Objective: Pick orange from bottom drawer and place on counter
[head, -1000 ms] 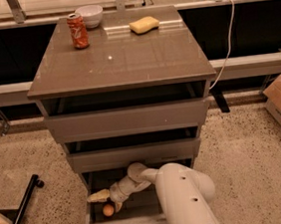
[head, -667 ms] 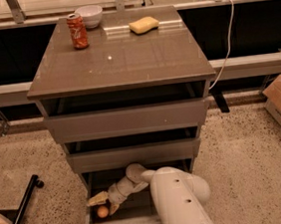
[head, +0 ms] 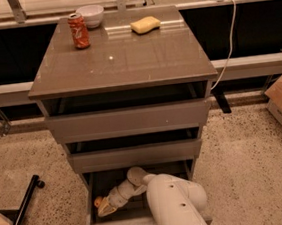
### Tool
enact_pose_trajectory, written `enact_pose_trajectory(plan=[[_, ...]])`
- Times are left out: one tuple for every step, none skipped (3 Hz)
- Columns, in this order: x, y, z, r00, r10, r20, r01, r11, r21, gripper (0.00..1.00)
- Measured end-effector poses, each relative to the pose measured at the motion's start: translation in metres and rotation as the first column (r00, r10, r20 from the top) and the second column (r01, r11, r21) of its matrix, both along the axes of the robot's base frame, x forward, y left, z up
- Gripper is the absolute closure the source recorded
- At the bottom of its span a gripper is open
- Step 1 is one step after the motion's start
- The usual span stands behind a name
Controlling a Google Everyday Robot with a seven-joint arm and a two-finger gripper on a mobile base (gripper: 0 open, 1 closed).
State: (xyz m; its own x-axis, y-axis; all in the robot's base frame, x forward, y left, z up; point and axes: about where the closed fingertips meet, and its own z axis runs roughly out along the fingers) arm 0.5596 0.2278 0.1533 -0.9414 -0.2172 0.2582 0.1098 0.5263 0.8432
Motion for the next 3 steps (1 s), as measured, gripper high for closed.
enact_pose_trajectory(plan=[[0.003, -0.003, -0.002, 0.9999, -0.014, 0.004, 0.014, 1.0, -0.01, 0.65], [0.017, -0.018, 0.015, 0.9958, -0.055, 0.073, 0.059, 0.997, -0.057, 0.41], [0.043, -0.045, 0.053, 0.9716, -0.131, 0.197, 0.153, 0.983, -0.105, 0.16]])
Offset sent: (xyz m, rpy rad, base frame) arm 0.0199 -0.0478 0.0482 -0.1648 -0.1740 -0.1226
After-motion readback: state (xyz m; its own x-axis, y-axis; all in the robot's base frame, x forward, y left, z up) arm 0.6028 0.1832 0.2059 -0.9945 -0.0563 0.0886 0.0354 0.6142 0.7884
